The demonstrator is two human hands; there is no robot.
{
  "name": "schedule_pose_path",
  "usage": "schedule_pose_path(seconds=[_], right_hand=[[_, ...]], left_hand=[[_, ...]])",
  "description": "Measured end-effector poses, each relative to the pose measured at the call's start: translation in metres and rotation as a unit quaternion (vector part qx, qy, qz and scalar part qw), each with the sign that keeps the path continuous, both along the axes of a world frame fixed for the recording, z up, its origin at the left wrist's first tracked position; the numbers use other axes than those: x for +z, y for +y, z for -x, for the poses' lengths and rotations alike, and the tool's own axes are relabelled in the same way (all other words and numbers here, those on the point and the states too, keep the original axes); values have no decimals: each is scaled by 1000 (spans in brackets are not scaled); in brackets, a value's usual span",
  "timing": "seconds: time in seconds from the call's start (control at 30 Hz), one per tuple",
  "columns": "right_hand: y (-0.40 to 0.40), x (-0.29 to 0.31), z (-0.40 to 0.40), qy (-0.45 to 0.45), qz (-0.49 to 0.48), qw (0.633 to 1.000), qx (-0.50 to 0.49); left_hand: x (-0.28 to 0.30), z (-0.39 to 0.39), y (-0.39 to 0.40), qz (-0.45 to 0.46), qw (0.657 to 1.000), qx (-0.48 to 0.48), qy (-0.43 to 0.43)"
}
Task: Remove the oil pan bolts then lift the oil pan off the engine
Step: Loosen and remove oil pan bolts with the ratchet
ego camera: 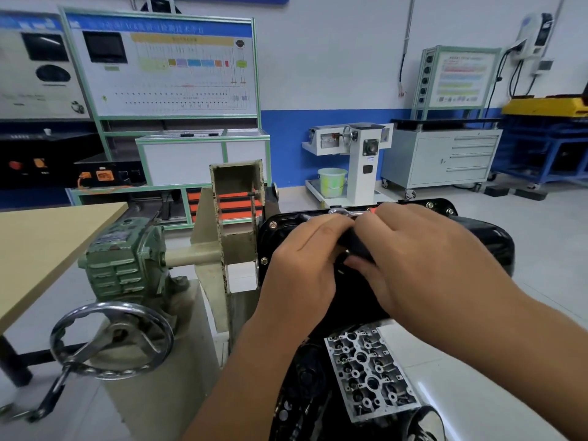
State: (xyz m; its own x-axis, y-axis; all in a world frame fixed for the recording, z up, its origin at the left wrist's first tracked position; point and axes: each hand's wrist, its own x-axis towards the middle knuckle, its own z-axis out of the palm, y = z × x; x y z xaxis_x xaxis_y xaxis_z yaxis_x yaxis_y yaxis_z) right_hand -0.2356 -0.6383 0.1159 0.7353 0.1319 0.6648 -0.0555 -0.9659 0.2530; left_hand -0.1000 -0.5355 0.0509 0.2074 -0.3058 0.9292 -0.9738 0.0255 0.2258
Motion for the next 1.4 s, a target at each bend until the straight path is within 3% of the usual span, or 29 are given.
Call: schedule_pose_path(seconds=[0.07, 0.17, 0.23, 0.33, 0.43, 0.63, 0.87, 1.07, 1.17, 1.27, 1.3, 1.33, 1.4], right_hand=[[-16, 8, -1, 31, 17, 997, 72], [-51, 34, -17, 112, -181, 962, 171], [-75, 38, -44, 106, -256, 952, 131], [-93, 27, -89, 191, -204, 960, -4], [-98, 25, -113, 226, -204, 952, -31], [-93, 25, -123, 212, -160, 963, 35], [-90, 26, -124, 240, -109, 964, -38], [-98, 27, -114, 295, -223, 928, 36], [-91, 26, -104, 261, -231, 937, 38], [-79, 31, -78, 94, -246, 964, 44], [-73, 33, -66, 40, -298, 951, 73], [-64, 35, -51, 3, -380, 916, 125], [-41, 33, -21, 3, -578, 776, 251]], left_hand=[[0, -2, 2, 7, 1000, 14, -9], [-2, -5, 4, 41, 998, 43, -17], [-2, -5, 3, 60, 997, 52, -17], [-7, -3, 0, 80, 994, 73, -26], [-8, -2, -1, 110, 990, 86, -17], [-10, 0, -5, 133, 985, 110, -26], [-10, -10, 3, 84, 995, 46, 0], [-3, -12, 10, 50, 999, 14, 1], [1, -9, 7, 74, 997, 33, -5], [2, -7, 1, 86, 994, 63, -21], [1, -7, 0, 88, 993, 70, -24], [0, -7, -2, 91, 993, 75, -24], [-1, -7, -4, 94, 993, 73, -25]])
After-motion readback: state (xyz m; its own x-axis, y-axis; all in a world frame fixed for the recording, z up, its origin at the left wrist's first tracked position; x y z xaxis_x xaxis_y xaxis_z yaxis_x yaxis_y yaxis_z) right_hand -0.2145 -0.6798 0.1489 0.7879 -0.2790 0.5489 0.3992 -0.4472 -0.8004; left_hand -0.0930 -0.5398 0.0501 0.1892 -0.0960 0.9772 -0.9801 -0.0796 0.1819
